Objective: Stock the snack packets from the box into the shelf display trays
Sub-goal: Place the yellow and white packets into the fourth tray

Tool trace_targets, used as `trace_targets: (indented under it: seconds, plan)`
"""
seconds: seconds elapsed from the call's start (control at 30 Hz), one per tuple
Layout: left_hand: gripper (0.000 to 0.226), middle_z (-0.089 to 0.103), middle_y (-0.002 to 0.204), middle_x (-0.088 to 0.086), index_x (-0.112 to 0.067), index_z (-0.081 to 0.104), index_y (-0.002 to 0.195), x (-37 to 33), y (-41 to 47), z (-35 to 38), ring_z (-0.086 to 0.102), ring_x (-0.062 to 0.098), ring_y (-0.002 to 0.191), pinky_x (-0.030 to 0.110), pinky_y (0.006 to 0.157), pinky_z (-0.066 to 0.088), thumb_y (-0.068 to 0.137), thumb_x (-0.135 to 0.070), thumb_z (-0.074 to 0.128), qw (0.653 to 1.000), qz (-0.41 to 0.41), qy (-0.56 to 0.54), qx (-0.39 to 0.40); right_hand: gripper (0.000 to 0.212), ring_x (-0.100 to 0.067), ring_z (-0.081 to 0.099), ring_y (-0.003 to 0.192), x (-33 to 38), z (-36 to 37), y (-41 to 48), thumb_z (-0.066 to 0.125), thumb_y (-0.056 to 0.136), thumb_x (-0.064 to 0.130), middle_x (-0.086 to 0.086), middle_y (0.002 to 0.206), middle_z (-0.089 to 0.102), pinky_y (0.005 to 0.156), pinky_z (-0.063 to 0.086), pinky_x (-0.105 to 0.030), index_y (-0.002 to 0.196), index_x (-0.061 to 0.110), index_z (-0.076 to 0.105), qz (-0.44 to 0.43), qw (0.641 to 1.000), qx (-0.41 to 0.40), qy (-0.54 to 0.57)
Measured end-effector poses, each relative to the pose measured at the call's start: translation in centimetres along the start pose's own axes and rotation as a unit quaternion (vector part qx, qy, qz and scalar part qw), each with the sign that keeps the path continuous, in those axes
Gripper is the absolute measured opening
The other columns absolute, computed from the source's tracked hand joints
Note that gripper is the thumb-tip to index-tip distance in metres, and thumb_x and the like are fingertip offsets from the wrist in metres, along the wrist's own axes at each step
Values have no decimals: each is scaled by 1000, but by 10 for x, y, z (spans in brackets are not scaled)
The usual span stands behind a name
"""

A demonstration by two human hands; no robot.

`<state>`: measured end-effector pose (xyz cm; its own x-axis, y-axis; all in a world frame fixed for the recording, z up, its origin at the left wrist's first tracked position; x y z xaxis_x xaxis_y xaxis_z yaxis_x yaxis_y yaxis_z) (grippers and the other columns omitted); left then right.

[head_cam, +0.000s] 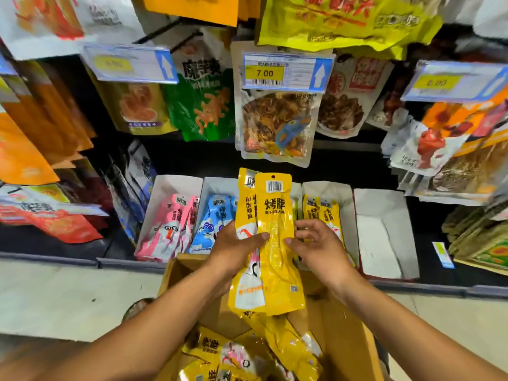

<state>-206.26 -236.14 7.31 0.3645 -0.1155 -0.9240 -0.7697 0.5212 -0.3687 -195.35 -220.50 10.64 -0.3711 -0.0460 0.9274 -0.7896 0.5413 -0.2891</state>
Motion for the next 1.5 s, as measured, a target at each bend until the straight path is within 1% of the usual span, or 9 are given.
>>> trace_targets:
  seconds: [0.1, 0.23, 0.4, 0.53, 0.8, 0.9, 1.07, 1.23, 1.5]
  plan:
    - [32, 79, 106, -2, -20, 70, 119, 4, 7, 2, 77, 22, 96, 49, 92, 60, 88, -17, 80, 1000, 5, 0, -20, 36, -10, 64, 98, 0, -1, 3, 78, 85, 26, 12, 111, 62, 78, 55, -28, 113, 28, 56, -31, 998, -12, -60]
    - [33, 79, 107, -6, -25, 70, 119, 4, 14, 10, 76, 20, 98, 51, 95, 58, 88, -23, 79, 999, 3, 40, -12, 37, -1, 59, 92, -2, 8, 2, 80, 83, 32, 19, 105, 58, 60, 45, -9, 114, 31, 59, -26, 996, 18, -88]
    - [23, 79, 108, -5, -23, 70, 119, 0, 15, 16, 75, 20, 100, 52, 98, 56, 97, -21, 69, 999, 2, 41, -5, 57, -5, 62, 94, -1, 7, 3, 87, 71, 44, 18, 112, 59, 77, 57, -34, 116, 36, 52, -18, 994, 17, -109]
    - [23, 78, 114, 1, -24, 69, 122, 2, 12, 23, 74, 27, 105, 55, 100, 55, 101, -19, 63, 999, -17, -3, 27, 61, 1, 61, 89, 3, 4, 2, 87, 70, 46, 23, 109, 54, 76, 55, -27, 115, 35, 47, -23, 993, 14, -111]
    - [25, 77, 115, 6, -20, 65, 125, -1, 13, 23, 74, 32, 104, 59, 98, 55, 100, -18, 64, 998, -28, -35, 34, 6, -9, 70, 89, 2, -9, 4, 53, 99, 26, 11, 97, 74, 76, 55, -33, 103, 29, 56, 13, 1000, -10, 2]
    - [27, 78, 112, 2, -22, 63, 128, 1, 13, 15, 77, 27, 96, 53, 95, 58, 101, -18, 63, 999, -34, -29, 11, 15, 1, 70, 74, -7, -15, 4, 45, 101, 28, 15, 87, 75, 73, 55, -32, 106, 22, 58, 71, 994, -20, 83]
    - [29, 78, 110, 4, -20, 65, 127, 8, 9, 11, 78, 25, 87, 39, 77, 63, 98, -15, 67, 999, -36, -39, 0, 61, -27, 57, 124, -25, -14, 10, 56, 65, 47, 1, 137, 60, 110, 41, -50, 123, 28, 65, 125, 981, -46, 139]
    - [38, 78, 112, 1, -23, 69, 123, 11, -1, 20, 75, 27, 104, 52, 98, 56, 87, -26, 82, 998, -52, -37, 22, 24, -26, 69, 109, -24, 4, 4, 66, 89, 24, -3, 113, 75, 102, 51, -46, 111, 18, 71, 125, 977, -2, 174]
    - [36, 79, 109, 7, -19, 69, 121, 9, -3, 24, 77, 31, 96, 55, 89, 60, 87, -12, 80, 997, -74, -32, 11, 4, -12, 67, 81, -16, -6, -1, 68, 94, 21, 2, 94, 76, 75, 57, -30, 97, 20, 71, 76, 996, -4, 47]
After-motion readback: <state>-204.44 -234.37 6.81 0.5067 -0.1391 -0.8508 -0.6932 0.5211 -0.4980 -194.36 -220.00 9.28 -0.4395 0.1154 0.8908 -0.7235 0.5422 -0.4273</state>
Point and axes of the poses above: each hand's wrist, its own y-axis towards the middle knuckle, its own z-axis out of the palm, x = y × z, the point moved 8 cm from there along y, towards the middle knuckle
